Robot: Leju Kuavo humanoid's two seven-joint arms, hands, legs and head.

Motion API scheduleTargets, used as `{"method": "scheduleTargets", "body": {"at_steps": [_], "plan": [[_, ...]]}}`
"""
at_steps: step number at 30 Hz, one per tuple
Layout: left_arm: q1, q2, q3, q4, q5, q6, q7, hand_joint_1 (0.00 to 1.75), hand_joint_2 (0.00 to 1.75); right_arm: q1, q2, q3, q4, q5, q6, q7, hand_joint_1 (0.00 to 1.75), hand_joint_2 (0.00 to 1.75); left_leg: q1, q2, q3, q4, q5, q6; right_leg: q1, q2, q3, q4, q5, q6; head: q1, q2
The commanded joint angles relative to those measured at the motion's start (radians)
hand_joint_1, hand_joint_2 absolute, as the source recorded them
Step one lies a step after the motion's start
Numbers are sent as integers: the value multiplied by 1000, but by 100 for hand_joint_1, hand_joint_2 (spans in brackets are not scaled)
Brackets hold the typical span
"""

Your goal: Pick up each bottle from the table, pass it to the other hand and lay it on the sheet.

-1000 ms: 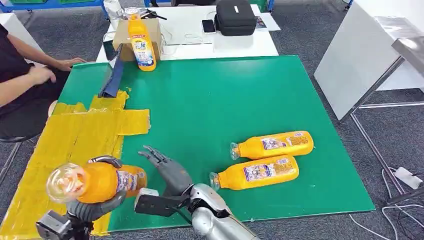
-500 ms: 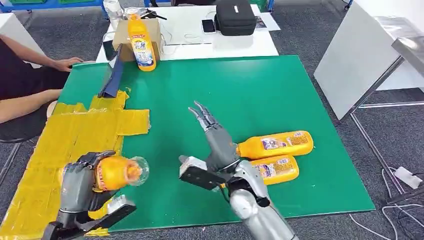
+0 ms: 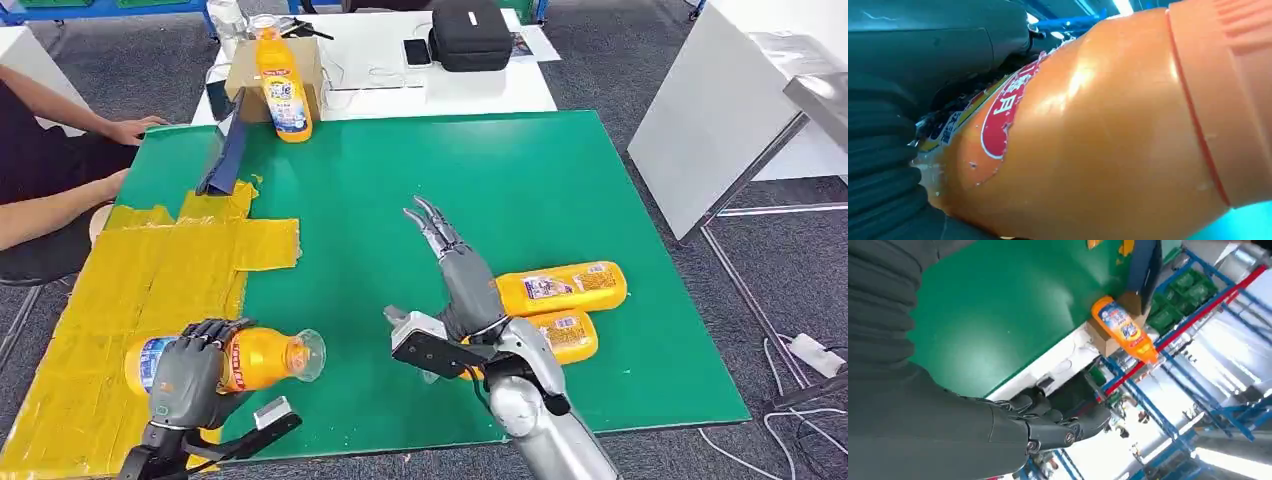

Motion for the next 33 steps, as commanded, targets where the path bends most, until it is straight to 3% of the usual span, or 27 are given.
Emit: {"method": "scheduleTargets", "body": {"at_steps": [1,6,7,14,21,22,27,33], "plan": [[-91,143,-6,419,-29,-64,74,175,175,-77,-172,50,74,-124,142,-20,0,175,0,-1,6,-4,1,0,-1,2,6,-3,1,-2,0,0],[-99,203,-11,521,-18,-108,80,175,175,-61,-315,68,46,-175,220,-26,0,175,0,-2,6,-3,0,0,0,1,7,-3,0,-1,0,0],[-109,205,-8,546,-30,-139,113,0,175,-53,-345,70,37,-175,231,-25,0,175,0,-2,7,-4,0,0,0,2,8,-4,0,-1,-1,0],[-173,225,-28,711,-89,-157,180,0,175,-18,-380,52,13,-158,237,-20,0,175,-3,-1,12,-4,0,1,-3,3,14,-3,1,-1,-1,0],[-118,268,-12,599,-11,-182,146,0,175,-1,-525,20,-24,-184,302,-7,0,175,-3,1,22,-4,-9,5,-4,3,22,0,-2,-1,-1,0],[-111,275,-10,582,13,-189,129,0,0,-2,-539,15,-22,-189,315,-6,0,175,-3,3,19,-5,-7,4,-4,7,19,-1,1,-2,-1,0],[-73,319,-5,451,279,-240,-35,0,0,-37,-587,45,41,-212,362,1,0,175,-2,7,22,-5,-5,3,-3,10,20,-2,5,-3,-1,0],[-63,212,87,261,732,-362,-299,0,0,-53,-644,95,83,-224,365,12,0,175,-3,-2,25,-4,-1,3,-4,1,27,-1,0,-1,-1,0]]}}
